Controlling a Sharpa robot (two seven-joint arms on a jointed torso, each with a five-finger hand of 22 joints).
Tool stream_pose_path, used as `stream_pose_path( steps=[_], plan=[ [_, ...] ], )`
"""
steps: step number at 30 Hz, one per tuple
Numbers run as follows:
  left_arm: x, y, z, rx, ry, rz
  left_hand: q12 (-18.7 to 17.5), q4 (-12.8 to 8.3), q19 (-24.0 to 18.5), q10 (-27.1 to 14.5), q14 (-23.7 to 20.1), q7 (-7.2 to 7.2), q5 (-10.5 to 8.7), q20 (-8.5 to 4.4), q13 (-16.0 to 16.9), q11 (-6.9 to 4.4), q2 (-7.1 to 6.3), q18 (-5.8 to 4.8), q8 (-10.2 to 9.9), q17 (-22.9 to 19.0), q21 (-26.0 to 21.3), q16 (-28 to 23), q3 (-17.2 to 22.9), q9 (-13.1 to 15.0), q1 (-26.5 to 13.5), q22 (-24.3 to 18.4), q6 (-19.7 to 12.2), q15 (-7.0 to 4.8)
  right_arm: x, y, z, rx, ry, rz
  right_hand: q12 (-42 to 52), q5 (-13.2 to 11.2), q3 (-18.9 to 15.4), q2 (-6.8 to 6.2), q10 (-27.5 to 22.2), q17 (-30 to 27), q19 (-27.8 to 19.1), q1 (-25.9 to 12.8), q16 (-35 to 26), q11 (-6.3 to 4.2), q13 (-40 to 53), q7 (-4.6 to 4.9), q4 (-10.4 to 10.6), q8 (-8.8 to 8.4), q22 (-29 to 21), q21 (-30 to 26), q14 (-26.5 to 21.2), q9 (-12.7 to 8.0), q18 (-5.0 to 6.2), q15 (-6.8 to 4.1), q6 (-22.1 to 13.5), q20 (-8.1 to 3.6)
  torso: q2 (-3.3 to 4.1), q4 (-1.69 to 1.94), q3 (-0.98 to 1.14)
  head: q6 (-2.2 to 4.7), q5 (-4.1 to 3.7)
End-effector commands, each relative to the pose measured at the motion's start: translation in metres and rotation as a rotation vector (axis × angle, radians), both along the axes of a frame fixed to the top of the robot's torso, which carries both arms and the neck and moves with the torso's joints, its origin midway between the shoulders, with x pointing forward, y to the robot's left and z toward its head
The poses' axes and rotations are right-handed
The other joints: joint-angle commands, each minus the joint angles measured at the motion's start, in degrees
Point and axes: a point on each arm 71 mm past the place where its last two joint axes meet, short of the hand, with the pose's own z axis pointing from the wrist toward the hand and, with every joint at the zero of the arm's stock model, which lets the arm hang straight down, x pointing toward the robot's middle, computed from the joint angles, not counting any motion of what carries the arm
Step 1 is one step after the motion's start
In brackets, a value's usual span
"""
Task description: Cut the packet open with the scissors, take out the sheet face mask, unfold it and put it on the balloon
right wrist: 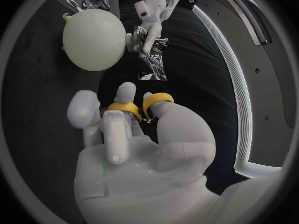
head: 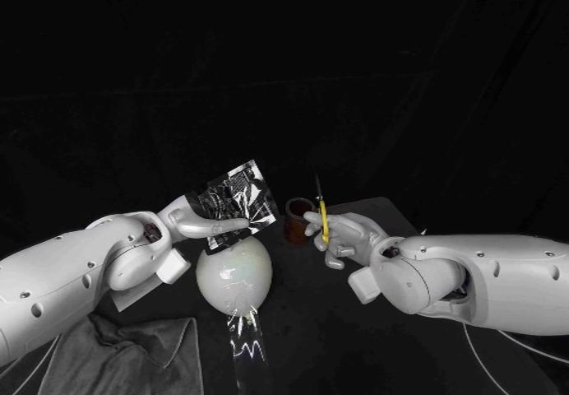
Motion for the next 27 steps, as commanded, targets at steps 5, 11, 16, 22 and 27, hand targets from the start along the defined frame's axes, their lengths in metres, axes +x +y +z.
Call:
stream_pose_path(
  steps=[5, 11, 16, 22, 27],
  plan=[
    [-0.002, -0.003, 0.001, -0.011, 0.011, -0.018, -0.12, -0.39, -0.43, 0.08, 0.05, 0.41, 0.2, -0.11, 0.06, 0.1, 0.4, 0.66, 0.17, -0.12, 0.33, -0.21, 0.02, 6.99, 0.06, 0.16, -0.01, -0.32, 0.001, 0.008, 0.005, -0.022, -0.07, 0.067, -8.66, -0.13, 21.7, 0.72, -1.78, -6.65, -4.56, 10.65, -7.46, -0.71, -7.2, -0.1, -1.46, -3.97, -4.53, -7.58, -0.9, -5.13, 2.63, 0.37, -0.72, 1.3, 0.01, -0.05, 0.06, 0.32, 0.66],
    [-0.002, -0.004, 0.001, -0.006, 0.017, -0.027, -0.12, -0.39, -0.43, 0.08, 0.05, 0.41, 0.2, -0.11, 0.06, 0.1, 0.4, 0.66, 0.17, -0.12, 0.33, -0.21, 0.02, 6.99, 0.06, 0.16, -0.01, -0.32, 0.0, 0.013, 0.008, -0.06, -0.076, 0.088, 27.34, -0.08, 11.21, -6.52, 14.6, 9.0, 7.64, 10.89, 3.2, -4.96, 14.72, -4.85, -4.32, -3.54, 5.58, 9.49, 4.93, -7.85, -0.92, -3.03, 12.32, -1.56, -0.01, -0.01, 0.09, 0.31, 0.7],
    [-0.002, -0.005, 0.001, -0.002, 0.019, -0.031, -0.12, -0.39, -0.43, 0.08, 0.05, 0.41, 0.2, -0.11, 0.06, 0.1, 0.4, 0.66, 0.17, -0.12, 0.33, -0.21, 0.02, 6.99, 0.06, 0.16, -0.01, -0.32, -0.004, 0.019, 0.008, -0.091, -0.045, 0.147, 29.69, -0.05, 7.47, -6.91, 14.88, 10.58, 8.74, 10.03, 4.13, -6.52, 15.97, -6.61, -2.76, -2.21, 6.64, 11.14, 5.23, -7.29, -1.3, -4.25, 17.42, -2.78, 0.01, 0.02, -0.01, 0.32, 0.78],
    [-0.003, -0.008, 0.001, 0.001, 0.023, -0.039, -0.12, -0.39, -0.43, 0.08, 0.05, 0.41, 0.2, -0.11, 0.06, 0.1, 0.4, 0.66, 0.17, -0.12, 0.33, -0.21, 0.02, 6.99, 0.06, 0.16, -0.01, -0.32, -0.008, 0.028, 0.005, -0.14, 0.005, 0.225, 43.29, -0.01, -3.12, -7.05, 15.4, 8.41, 4.44, 4.64, 2.88, -9.98, 25.69, -11.11, 5.2, 51.8, 2.78, 4.26, 4.56, 26.21, 0.07, -7.02, 39.7, -5.34, 0.0, 0.04, -0.01, 0.32, 0.9],
    [-0.003, -0.009, 0.001, 0.003, 0.025, -0.042, -0.13, -0.45, -0.49, 0.06, 0.04, 0.42, 0.2, -0.1, 0.06, 0.11, 0.42, 0.66, 0.16, -0.15, 0.39, -0.21, 0.02, 7.04, 0.08, 0.21, -0.03, -0.31, -0.009, 0.029, 0.004, -0.173, 0.008, 0.228, 43.39, -0.06, -5.78, -8.63, 15.31, 8.02, 3.74, 3.14, 2.58, -10.32, 25.84, -11.52, 6.69, 59.15, 2.01, 2.92, 4.44, 28.61, 0.3, -7.25, 43.87, -5.52, -0.03, 0.09, 0.0, 0.29, 1.03]
  ],
)
